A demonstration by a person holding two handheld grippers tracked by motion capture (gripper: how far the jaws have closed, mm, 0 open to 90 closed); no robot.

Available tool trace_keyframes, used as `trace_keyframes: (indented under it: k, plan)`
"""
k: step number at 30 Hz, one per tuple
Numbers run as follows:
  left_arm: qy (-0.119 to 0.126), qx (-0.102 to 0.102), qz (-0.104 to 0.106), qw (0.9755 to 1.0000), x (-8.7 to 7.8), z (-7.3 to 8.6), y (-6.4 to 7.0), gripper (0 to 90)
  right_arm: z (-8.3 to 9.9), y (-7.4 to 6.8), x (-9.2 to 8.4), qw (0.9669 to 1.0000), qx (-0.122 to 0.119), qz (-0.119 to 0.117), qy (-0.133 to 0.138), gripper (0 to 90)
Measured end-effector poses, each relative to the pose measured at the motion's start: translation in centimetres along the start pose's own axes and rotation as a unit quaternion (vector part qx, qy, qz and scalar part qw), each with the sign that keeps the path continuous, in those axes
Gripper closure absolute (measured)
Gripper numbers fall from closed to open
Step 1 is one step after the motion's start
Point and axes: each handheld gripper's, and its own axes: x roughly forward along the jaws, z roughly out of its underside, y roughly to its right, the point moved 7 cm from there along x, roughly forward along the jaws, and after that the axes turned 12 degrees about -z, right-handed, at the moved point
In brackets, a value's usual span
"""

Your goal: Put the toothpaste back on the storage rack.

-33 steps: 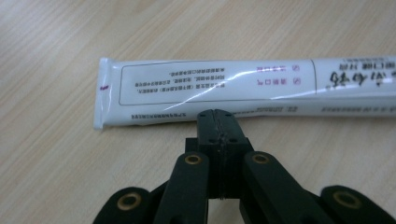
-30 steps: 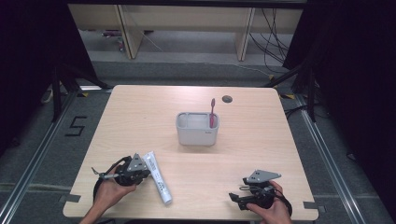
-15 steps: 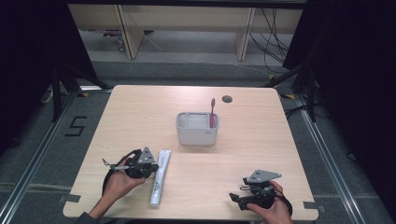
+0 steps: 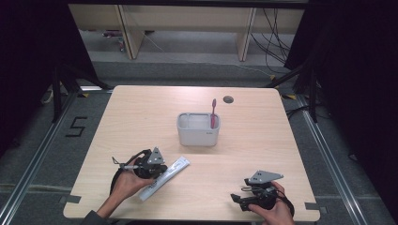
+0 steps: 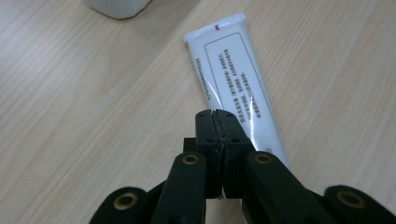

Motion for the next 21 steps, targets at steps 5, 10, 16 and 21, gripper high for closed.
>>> trace_keyframes:
  k: [5,10,16,21]
  plan:
    - [-0.007,-0.020,0.005,0.9998,-0.3,0.0,-0.3,78.7,0.0,0.0,0.0,1.0000,0.002,-0.001,-0.001,20.9]
    - [-0.027,-0.050,0.020,0.9982,-1.6,-0.1,-1.0,58.5,-0.1,0.2,-0.1,1.0000,-0.009,0.001,0.001,20.9]
    - [-0.066,-0.063,0.021,0.9956,-2.5,0.0,-1.3,41.4,-0.1,0.1,-0.1,0.9999,-0.011,0.001,0.002,20.9]
    - [-0.082,-0.061,0.019,0.9946,-2.3,0.1,-0.7,33.9,-0.1,0.2,0.0,1.0000,-0.009,-0.002,0.000,20.9]
